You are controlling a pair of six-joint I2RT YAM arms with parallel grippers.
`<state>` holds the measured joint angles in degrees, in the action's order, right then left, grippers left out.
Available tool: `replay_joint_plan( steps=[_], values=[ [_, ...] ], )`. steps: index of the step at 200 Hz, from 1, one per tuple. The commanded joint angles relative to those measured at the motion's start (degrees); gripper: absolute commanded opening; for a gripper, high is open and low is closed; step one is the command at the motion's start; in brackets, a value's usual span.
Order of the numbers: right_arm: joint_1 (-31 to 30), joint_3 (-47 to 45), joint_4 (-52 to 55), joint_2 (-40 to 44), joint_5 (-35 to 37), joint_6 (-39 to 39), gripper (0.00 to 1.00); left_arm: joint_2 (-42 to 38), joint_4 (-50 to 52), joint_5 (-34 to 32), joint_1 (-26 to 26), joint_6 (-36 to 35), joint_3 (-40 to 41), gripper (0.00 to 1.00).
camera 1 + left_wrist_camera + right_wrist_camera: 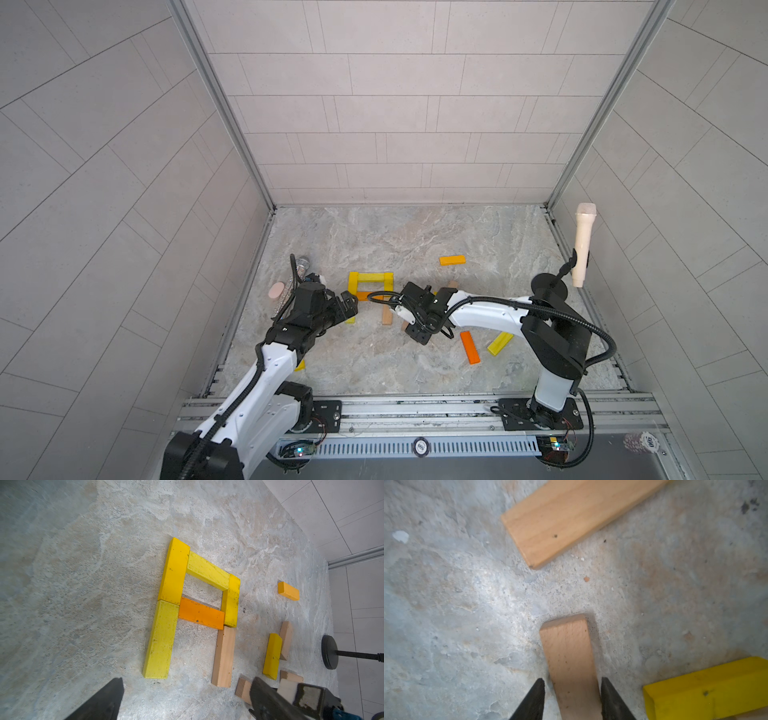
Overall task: Assemble the number 8 with building blocks
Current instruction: Pick up the building block from the center of the board, then assemble the building block at the center of the board.
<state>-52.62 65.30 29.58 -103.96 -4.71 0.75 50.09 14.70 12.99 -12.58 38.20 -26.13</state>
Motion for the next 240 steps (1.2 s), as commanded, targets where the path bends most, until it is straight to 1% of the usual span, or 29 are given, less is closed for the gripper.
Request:
replay_joint_plan(
  steps=[1,20,36,55,59,77,125,152,171,205,240],
  values=[
    [-0.5,1.1,2.4,-1.2,-0.3,-2.9,0.38,0.6,0.5,-0.3,1.0,1.4,-1.7,1.00],
    [-0.8,1.7,2.9,-1.5,-0.5,-3.5,0.37,2.0,1.3,1.5,2.5,2.4,-2.2,1.00],
    [-1.1,2.6,3.7,-1.5,-0.2,-4.0,0.33,2.6,1.6,1.8,3.5,2.9,-2.4,1.00],
    [-1.7,4.1,4.9,-1.1,-0.1,-5.0,0.32,2.9,1.7,2.2,4.9,3.0,-2.4,1.00],
    [-1.9,4.6,5.4,-1.0,0.0,-5.4,0.31,3.0,1.7,2.4,5.5,4.7,-2.3,1.00],
    [-2.9,7.3,7.2,-1.5,0.0,-7.3,0.29,4.0,1.3,4.5,8.2,6.7,-2.0,1.00],
    [-4.6,18.5,13.7,-6.8,-0.3,-11.8,0.28,4.1,1.5,7.1,14.4,8.9,-1.6,1.00],
    [-5.9,26.7,18.3,-11.6,-1.1,-14.9,0.28,4.5,-0.6,10.8,18.7,10.4,-0.5,1.00],
    [-6.8,31.5,20.3,-14.6,-0.9,-16.6,0.28,4.9,-0.5,11.7,20.7,10.4,-0.2,1.00],
    [-7.2,37.2,21.8,-18.0,-1.8,-18.9,0.28,4.4,0.0,13.1,23.9,10.6,0.6,1.00],
    [-8.0,42.7,24.1,-21.8,-1.2,-20.9,0.27,3.4,0.6,14.1,26.4,11.0,0.7,1.00]
  ],
)
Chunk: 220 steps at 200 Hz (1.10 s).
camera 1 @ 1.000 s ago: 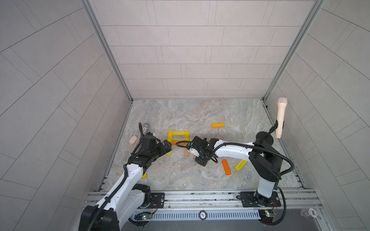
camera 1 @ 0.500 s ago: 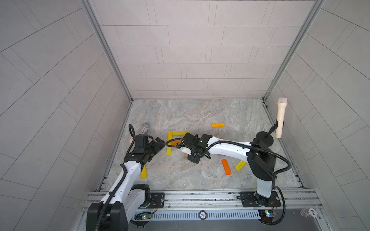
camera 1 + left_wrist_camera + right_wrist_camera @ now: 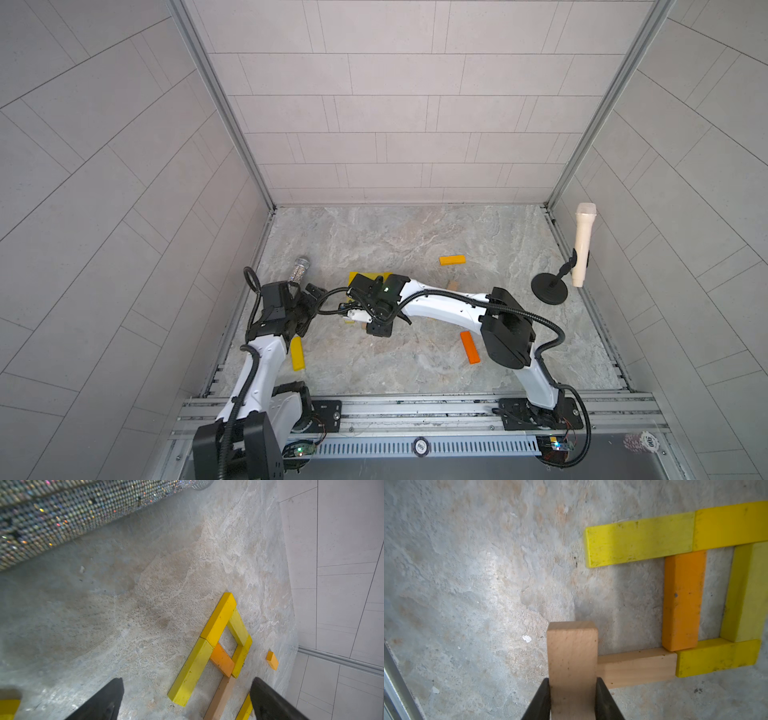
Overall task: Assemble the number 8 with building blocks
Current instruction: Assemble the building block at the center of the board.
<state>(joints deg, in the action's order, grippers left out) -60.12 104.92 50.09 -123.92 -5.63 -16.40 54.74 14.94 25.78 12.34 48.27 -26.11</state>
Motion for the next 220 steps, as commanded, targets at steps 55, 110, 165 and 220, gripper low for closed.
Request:
replay_joint_plan(
  steps=[55,110,165,220],
  values=[
    [-0.9,7.6,4.6,-5.1,1.6,-5.6,0.27,-1.8,1.8,1.0,2.2,0.4,0.1,1.00],
    [-0.9,10.0,3.7,-7.4,2.5,-6.8,0.27,-2.4,2.9,0.1,3.2,0.6,-0.3,1.00],
    [-0.8,12.1,3.5,-9.6,3.2,-7.6,0.27,-2.5,3.2,-0.3,4.4,0.5,-0.7,1.00],
    [-0.4,12.5,2.8,-10.7,3.1,-7.7,0.27,-2.5,3.8,-0.6,4.4,-1.0,-0.6,1.00]
  ],
)
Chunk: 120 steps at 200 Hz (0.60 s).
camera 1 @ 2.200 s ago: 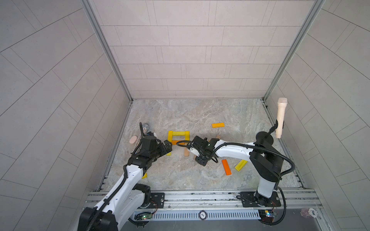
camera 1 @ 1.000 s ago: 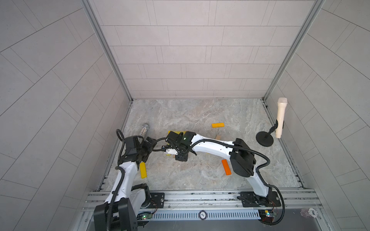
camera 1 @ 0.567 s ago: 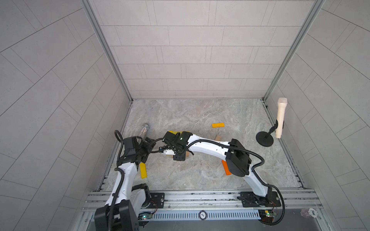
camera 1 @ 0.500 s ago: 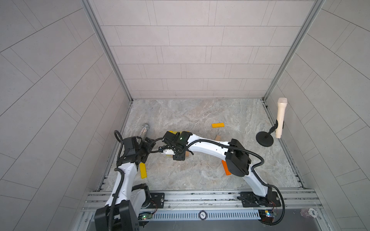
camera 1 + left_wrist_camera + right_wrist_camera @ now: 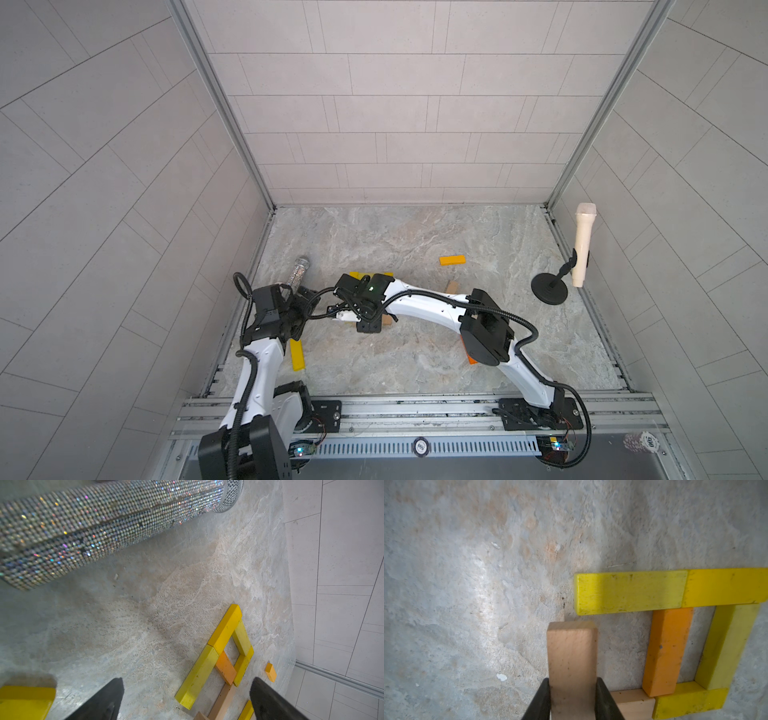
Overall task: Assemble the number 8 with building blocks
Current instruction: Assemble the building block at the center of the board.
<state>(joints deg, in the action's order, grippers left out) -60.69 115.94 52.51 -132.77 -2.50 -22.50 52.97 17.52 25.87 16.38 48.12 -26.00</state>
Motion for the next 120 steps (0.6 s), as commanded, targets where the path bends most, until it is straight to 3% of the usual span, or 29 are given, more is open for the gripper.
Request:
replay_joint_plan(
  steps=[1,120],
  values=[
    [0.1,1.5,0.3,-1.8,-0.1,-1.6,0.27,-0.8,1.2,-0.7,0.4,-0.9,-0.7,1.00],
    [0.8,1.7,-1.1,-3.2,-0.6,-1.2,0.29,-0.9,1.5,-0.5,0.4,-2.1,-0.5,1.00]
  ],
)
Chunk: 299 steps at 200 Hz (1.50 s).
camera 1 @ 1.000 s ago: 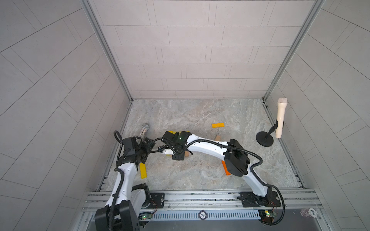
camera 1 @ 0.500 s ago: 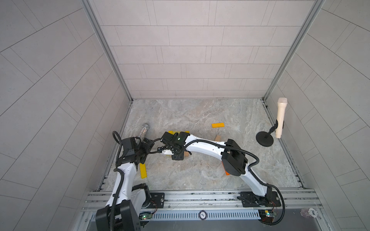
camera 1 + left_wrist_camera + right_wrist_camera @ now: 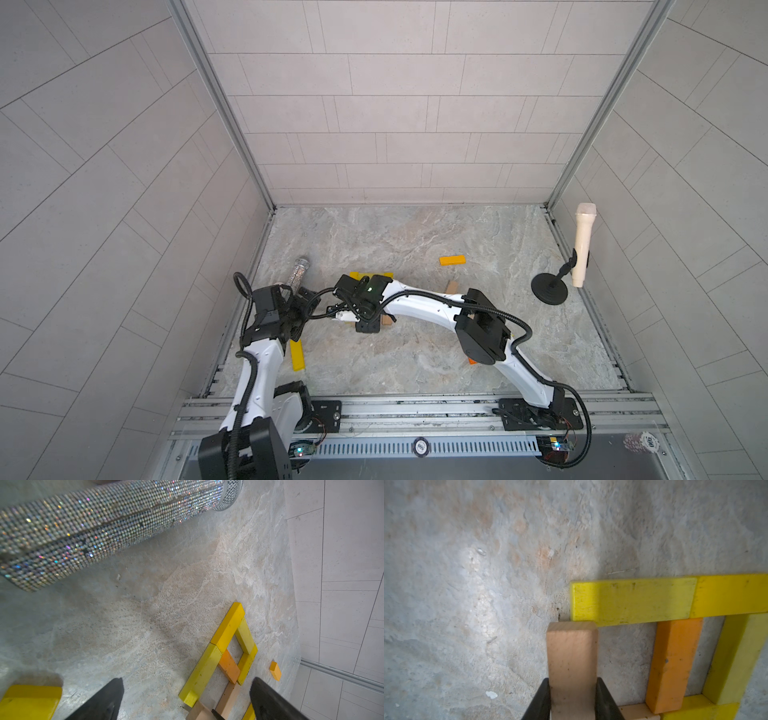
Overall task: Assemble the number 8 with building blocks
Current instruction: Assemble the building block at the center of the board.
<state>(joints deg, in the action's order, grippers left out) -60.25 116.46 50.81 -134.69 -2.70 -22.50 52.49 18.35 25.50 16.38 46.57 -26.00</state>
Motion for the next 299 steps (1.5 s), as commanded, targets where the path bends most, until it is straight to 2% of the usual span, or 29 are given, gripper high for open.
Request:
replay_joint_plan(
  steps=[1,137,299],
  values=[
    [0.4,1.2,0.6,-1.2,-0.4,-1.2,0.29,-0.4,0.7,-0.1,0.4,-0.5,-0.5,1.00],
    [0.8,0.9,0.9,-1.5,0.4,-1.0,0.31,0.3,-0.2,0.5,0.4,-0.9,-0.4,1.00],
    [0.9,1.3,1.0,-2.1,2.3,-1.2,0.37,1.4,-0.9,1.2,0.3,-1.3,-0.6,1.00]
  ],
)
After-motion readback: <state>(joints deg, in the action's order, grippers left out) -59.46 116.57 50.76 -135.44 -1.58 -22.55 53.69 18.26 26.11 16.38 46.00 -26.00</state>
